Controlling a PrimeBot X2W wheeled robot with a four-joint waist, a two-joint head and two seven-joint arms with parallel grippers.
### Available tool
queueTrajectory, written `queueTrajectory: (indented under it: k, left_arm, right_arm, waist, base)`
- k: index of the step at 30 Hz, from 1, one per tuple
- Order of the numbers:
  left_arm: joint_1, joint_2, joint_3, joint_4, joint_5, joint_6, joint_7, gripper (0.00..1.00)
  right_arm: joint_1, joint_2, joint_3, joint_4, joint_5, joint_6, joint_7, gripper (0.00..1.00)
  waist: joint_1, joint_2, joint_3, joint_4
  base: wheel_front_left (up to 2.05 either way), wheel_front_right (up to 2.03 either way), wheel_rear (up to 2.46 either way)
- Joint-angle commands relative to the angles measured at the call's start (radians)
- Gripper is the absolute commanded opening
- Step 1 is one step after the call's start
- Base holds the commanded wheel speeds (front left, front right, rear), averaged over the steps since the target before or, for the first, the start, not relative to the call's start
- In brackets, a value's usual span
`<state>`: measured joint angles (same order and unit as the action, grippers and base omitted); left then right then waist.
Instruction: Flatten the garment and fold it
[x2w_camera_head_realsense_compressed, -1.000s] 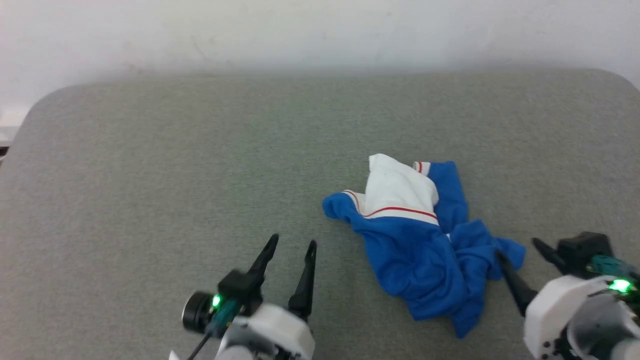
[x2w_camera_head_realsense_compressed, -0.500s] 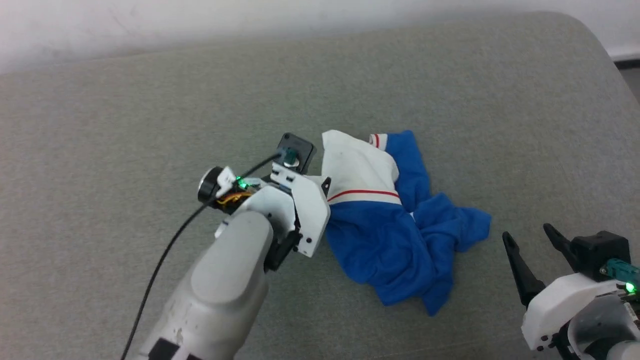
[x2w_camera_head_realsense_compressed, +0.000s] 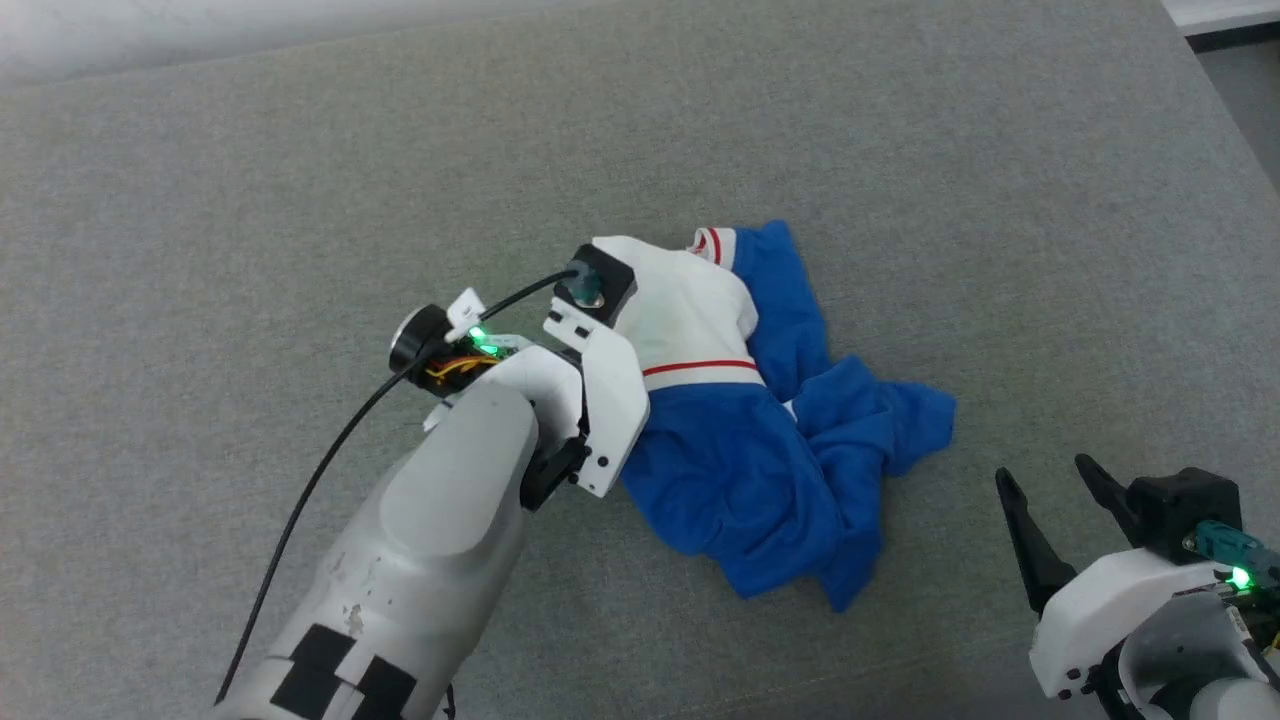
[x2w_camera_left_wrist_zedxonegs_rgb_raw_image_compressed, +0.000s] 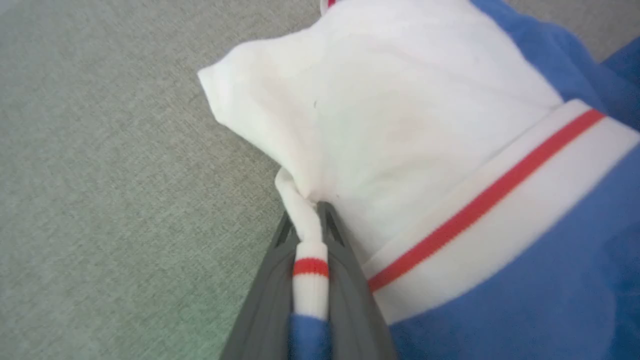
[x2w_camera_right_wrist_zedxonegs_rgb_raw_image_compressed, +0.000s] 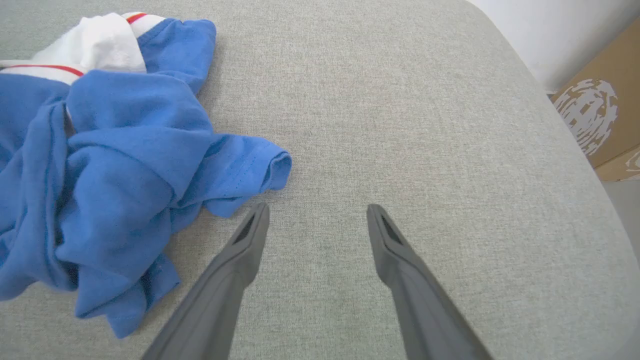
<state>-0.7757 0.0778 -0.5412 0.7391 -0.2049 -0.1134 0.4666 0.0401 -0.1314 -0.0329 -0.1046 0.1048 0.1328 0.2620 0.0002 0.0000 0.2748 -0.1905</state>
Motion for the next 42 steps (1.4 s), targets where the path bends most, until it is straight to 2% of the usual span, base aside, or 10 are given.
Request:
queueTrajectory:
  k: [1,2,11,18,22,23,24,28,32,42]
  left_arm:
    - [0.034,0.009,0.017,0.006,-0.014,0.015,-0.072,0.00]
    - [0.034,0.009,0.017,0.006,-0.014,0.015,-0.072,0.00]
    - [0.112,0.059,0.173,-0.170,-0.105,0.090,-0.444,0.00]
    - [0.312,0.147,0.285,-0.319,-0.151,0.188,-0.506,0.00]
    - [0.442,0.161,0.309,-0.338,-0.168,0.230,-0.504,0.00]
    - [0.463,0.162,0.315,-0.331,-0.173,0.236,-0.511,0.24]
    - [0.477,0.163,0.317,-0.326,-0.172,0.243,-0.523,1.00]
    - [0.498,0.134,0.337,-0.338,-0.181,0.261,-0.632,1.00]
    - [0.507,0.115,0.335,-0.394,-0.159,0.248,-0.715,1.00]
    - [0.685,0.026,0.342,-0.708,0.009,0.229,-0.728,1.00]
  right_arm:
    - [-0.013,0.002,-0.003,0.009,-0.008,-0.002,-0.007,1.00]
    - [-0.013,0.002,-0.003,0.009,-0.008,-0.002,-0.007,1.00]
    - [0.016,-0.005,-0.007,0.016,-0.015,-0.002,0.015,1.00]
    - [0.040,0.005,-0.002,0.012,-0.019,-0.002,0.028,1.00]
    - [0.044,0.012,0.003,0.014,-0.019,-0.002,0.031,1.00]
    - [0.043,0.013,0.005,0.016,-0.019,-0.002,0.031,1.00]
    - [0.041,0.013,0.008,0.019,-0.018,-0.002,0.031,1.00]
    - [0.027,0.002,0.023,0.021,-0.015,-0.002,0.024,1.00]
    - [-0.007,-0.026,0.036,0.007,0.001,-0.002,0.026,1.00]
    - [-0.211,-0.162,0.214,0.106,0.093,-0.002,0.137,1.00]
  waist:
    - [-0.0002,0.0000,-0.020,0.028]
    - [-0.0002,0.0000,-0.020,0.028]
    - [-0.0002,0.0000,-0.112,0.130]
    - [-0.0002,0.0000,-0.151,0.189]
    - [-0.0002,0.0000,-0.144,0.211]
    - [-0.0002,0.0000,-0.140,0.215]
    - [-0.0002,0.0000,-0.137,0.219]
    - [-0.0002,0.0000,-0.130,0.245]
    - [-0.0002,0.0000,-0.137,0.284]
    - [-0.0002,0.0000,-0.142,0.416]
  base:
    - [0.00,0.00,0.00]
    - [0.00,0.00,0.00]
    - [0.00,0.00,0.00]
    - [0.00,0.00,0.00]
    - [0.00,0.00,0.00]
    - [0.00,0.00,0.00]
    - [0.00,0.00,0.00]
    - [0.00,0.00,0.00]
    - [0.00,0.00,0.00]
    - [0.00,0.00,0.00]
